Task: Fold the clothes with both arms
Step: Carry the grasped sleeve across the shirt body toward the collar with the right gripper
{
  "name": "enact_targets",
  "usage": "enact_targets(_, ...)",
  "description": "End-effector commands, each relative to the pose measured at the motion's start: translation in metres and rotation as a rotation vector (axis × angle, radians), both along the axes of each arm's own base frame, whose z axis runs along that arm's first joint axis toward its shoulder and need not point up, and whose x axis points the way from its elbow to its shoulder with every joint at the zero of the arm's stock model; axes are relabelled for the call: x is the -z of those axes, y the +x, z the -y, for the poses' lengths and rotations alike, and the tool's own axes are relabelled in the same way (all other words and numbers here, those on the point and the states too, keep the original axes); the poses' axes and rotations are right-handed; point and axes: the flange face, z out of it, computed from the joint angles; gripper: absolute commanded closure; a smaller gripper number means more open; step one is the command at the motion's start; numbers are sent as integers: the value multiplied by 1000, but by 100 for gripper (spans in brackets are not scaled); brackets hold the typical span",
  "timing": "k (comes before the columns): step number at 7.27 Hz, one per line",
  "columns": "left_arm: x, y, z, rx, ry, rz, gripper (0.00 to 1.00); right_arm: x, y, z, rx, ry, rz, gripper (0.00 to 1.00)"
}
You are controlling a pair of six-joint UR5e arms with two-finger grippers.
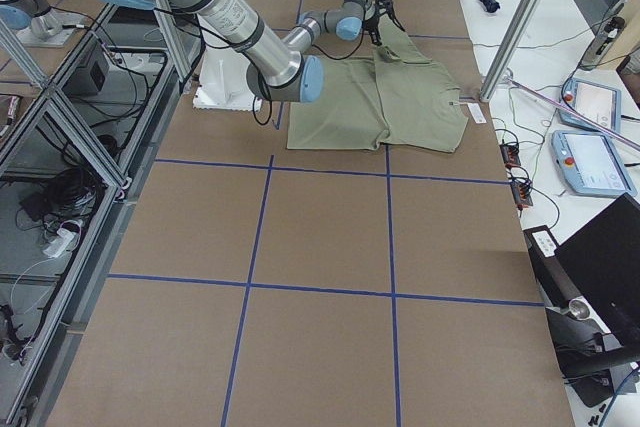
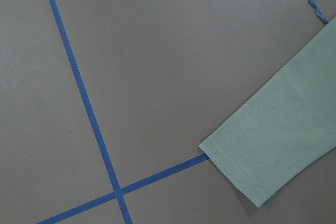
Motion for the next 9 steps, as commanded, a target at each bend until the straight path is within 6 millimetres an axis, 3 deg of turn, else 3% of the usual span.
enact_targets(1,1,0,0,0,1,-2,1,-6,-18,-18,-24,16,-21,0)
enact_targets(3,5,1,3,30,-22,-12,1,-10,-3,7,-28,-39,-97,0)
enact_targets(4,14,21,4,48,-22,-37,1,-15,20,35,-7,-94,-98,0)
enact_targets(5,10,47,4,65,-30,-71,1,-20,61,64,35,-203,-158,0)
enact_targets(6,16,79,2,151,-40,-74,1,-42,118,88,74,-324,-215,0)
enact_targets(7,22,115,-6,231,-83,-127,1,-87,171,108,79,-387,-237,0)
enact_targets(9,15,154,-24,361,-177,-176,1,-214,295,107,125,-296,-323,0)
